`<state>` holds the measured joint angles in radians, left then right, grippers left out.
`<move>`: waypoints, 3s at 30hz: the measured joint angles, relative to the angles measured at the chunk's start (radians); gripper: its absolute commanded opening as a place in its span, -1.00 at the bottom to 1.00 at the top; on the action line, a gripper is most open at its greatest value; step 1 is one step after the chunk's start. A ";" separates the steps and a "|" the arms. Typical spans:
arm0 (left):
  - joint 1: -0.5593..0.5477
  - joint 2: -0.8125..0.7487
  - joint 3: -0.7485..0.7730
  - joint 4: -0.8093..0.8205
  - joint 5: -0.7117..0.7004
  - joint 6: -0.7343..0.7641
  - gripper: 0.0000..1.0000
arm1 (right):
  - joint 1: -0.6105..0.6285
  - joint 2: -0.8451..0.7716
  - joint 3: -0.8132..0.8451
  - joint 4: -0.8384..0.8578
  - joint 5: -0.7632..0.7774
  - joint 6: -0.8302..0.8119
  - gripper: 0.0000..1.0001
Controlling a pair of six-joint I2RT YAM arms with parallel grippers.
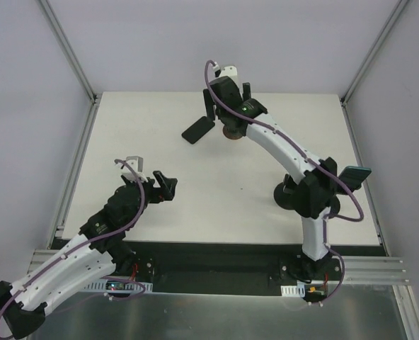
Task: Place the phone on the phone stand
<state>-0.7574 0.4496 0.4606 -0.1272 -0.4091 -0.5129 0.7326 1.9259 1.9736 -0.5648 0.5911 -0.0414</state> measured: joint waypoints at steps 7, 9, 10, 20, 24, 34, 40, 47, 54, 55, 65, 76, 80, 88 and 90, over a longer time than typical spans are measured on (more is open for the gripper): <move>0.000 0.194 -0.044 0.114 0.026 0.008 0.84 | -0.023 0.264 0.203 -0.013 0.049 -0.038 0.47; 0.000 0.204 -0.060 0.140 0.063 0.018 0.86 | -0.028 0.298 0.203 -0.011 0.056 -0.048 0.41; 0.000 0.200 -0.070 0.159 0.082 0.024 0.85 | -0.033 0.311 0.203 -0.007 0.057 -0.053 0.37; 0.000 0.151 -0.096 0.247 0.190 0.058 0.82 | -0.127 0.344 0.188 0.094 0.047 -0.126 0.04; 0.000 0.178 -0.044 0.245 0.227 0.071 0.82 | -0.151 0.346 0.188 0.126 0.011 -0.127 0.01; 0.000 0.209 0.058 0.249 0.280 0.113 0.81 | -0.144 0.432 0.198 0.162 -0.060 -0.116 -0.86; 0.000 0.249 0.111 0.244 0.308 0.144 0.82 | -0.129 0.441 0.198 0.139 0.005 -0.097 -0.99; 0.000 0.242 0.127 0.216 0.358 0.126 0.80 | -0.019 0.230 -0.084 0.052 0.129 0.095 -0.99; 0.000 0.135 0.090 0.187 0.411 0.021 0.81 | 0.139 -0.182 -0.548 0.004 0.195 0.405 -0.99; 0.000 0.121 0.084 0.186 0.418 0.007 0.81 | 0.171 -0.211 -0.577 -0.010 0.226 0.451 -0.99; 0.000 0.103 0.106 0.031 0.444 -0.027 0.83 | 0.380 -0.262 -0.716 -0.113 0.345 0.737 -0.21; 0.000 0.085 0.139 -0.031 0.362 -0.055 0.94 | 0.385 -0.377 -0.736 0.042 0.279 0.449 0.94; 0.000 0.202 0.200 -0.053 0.321 -0.060 0.80 | 0.347 -0.526 -0.744 0.170 0.169 0.316 0.98; 0.000 0.692 0.520 -0.068 0.414 -0.021 0.59 | 0.041 -0.740 -0.703 0.342 0.058 0.166 0.98; -0.001 0.799 0.581 -0.068 0.442 -0.013 0.49 | -0.005 -0.767 -0.694 0.379 0.035 0.136 0.98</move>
<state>-0.7586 1.2488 1.0412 -0.1951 0.0330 -0.5259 0.7273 1.1591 1.2800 -0.1856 0.6258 0.0948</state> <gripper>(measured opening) 0.821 0.990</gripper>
